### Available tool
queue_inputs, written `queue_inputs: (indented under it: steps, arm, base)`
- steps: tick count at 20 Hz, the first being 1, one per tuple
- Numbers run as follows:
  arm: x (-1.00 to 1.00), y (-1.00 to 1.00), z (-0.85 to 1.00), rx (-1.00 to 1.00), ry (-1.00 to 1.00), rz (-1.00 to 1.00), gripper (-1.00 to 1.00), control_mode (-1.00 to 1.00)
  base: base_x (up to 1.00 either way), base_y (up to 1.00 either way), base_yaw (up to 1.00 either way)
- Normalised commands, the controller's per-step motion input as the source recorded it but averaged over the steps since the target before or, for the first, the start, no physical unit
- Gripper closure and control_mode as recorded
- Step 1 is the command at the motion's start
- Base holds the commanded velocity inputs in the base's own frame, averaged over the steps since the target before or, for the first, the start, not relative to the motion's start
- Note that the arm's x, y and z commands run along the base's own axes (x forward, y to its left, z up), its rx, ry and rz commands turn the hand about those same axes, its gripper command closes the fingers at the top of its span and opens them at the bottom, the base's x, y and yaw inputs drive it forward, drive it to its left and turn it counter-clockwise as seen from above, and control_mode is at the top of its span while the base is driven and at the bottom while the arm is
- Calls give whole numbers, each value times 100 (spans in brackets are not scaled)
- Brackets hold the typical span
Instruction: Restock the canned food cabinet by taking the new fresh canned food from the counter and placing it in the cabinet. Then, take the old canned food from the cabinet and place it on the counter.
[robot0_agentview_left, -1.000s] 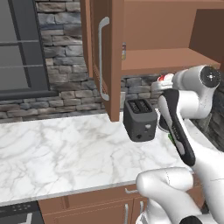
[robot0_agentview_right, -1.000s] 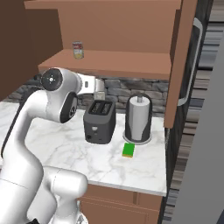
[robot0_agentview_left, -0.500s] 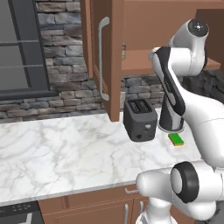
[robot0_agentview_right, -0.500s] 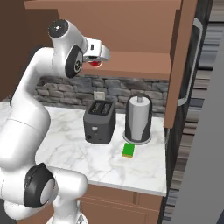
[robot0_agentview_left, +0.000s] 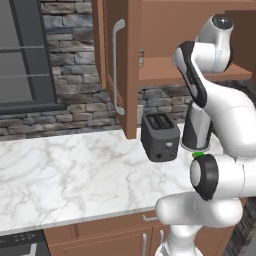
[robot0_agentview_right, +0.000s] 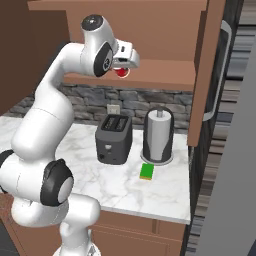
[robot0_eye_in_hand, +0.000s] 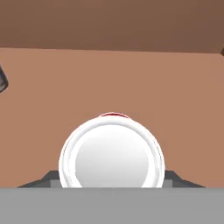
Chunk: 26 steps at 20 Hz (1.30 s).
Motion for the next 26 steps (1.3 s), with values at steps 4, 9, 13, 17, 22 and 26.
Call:
queue_inputs:
  steps: [4, 9, 13, 17, 22, 26]
  arm:
    - [76, -13, -25, 0, 8, 0, 100, -100]
    - [73, -1, -1, 0, 9, -2, 100, -100]
    - [42, -2, -44, -1, 4, 0, -100, -100]
    - [37, 0, -27, -1, -1, 0, -100, -100]
    - [36, 0, -3, 0, -3, 0, -100, -100]
    - [8, 0, 0, 0, -11, 0, -100, -100]
  base:
    - [0, 0, 0]
    - [0, 0, 0]
    - [0, 0, 0]
    - [0, 0, 0]
    - [0, 0, 0]
    - [0, 0, 0]
